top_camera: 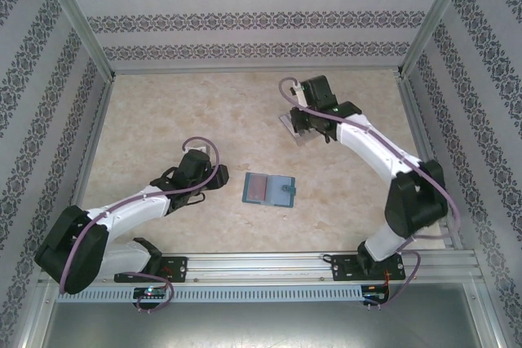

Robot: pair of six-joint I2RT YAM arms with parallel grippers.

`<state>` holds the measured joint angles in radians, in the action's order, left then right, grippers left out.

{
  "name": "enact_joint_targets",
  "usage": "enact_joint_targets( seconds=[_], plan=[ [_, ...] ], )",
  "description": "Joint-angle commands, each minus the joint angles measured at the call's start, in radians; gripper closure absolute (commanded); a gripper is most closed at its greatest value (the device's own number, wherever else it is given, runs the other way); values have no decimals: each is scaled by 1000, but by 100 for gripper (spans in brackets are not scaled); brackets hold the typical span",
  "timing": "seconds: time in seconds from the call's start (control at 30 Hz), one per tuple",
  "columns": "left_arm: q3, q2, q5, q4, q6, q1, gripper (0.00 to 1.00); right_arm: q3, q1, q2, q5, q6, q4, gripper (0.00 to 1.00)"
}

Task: Put the credit cards into the card holder
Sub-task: Pick up the credit card from the storage box, then insert the credit card into the card slot.

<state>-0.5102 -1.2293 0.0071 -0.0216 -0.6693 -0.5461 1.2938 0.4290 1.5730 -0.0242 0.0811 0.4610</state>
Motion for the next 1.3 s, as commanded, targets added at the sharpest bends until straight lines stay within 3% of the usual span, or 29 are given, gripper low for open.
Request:
enact_joint_targets(
  seconds=[0.0, 0.07, 0.17, 0.33, 0.47, 0.6, 0.7, 0.93, 1.1, 1.27],
  plan=[
    [28, 18, 23, -78, 8, -22, 41, -83, 22, -142, 102, 103, -25, 100],
    [25, 18, 39, -91, 14, -22, 41, -147, 48, -238, 182, 136, 20, 100],
    [10, 17, 78, -105, 51, -37, 41, -302, 119, -411, 184, 232, 51, 100],
    [33, -4, 99, -169, 59, -56, 41, -581, 87, -544, 485, 477, -119, 100],
    [5, -55, 109, -162, 83, -89, 40, -623, 85, -482, 614, 477, -129, 100],
    [-51, -117, 140, -124, 97, -112, 40, -681, 55, -376, 756, 566, -327, 100],
    [-67, -141, 132, -111, 91, -126, 40, -682, 1, -279, 811, 584, -374, 100],
    [-143, -221, 106, -13, 97, -130, 41, -676, -63, -123, 904, 630, -479, 100],
    [-169, -281, 152, -22, 75, -135, 42, -682, -72, -30, 910, 668, -567, 100],
    [-160, -267, 95, -12, 45, -149, 43, -668, -74, 51, 921, 662, -610, 100]
  ],
)
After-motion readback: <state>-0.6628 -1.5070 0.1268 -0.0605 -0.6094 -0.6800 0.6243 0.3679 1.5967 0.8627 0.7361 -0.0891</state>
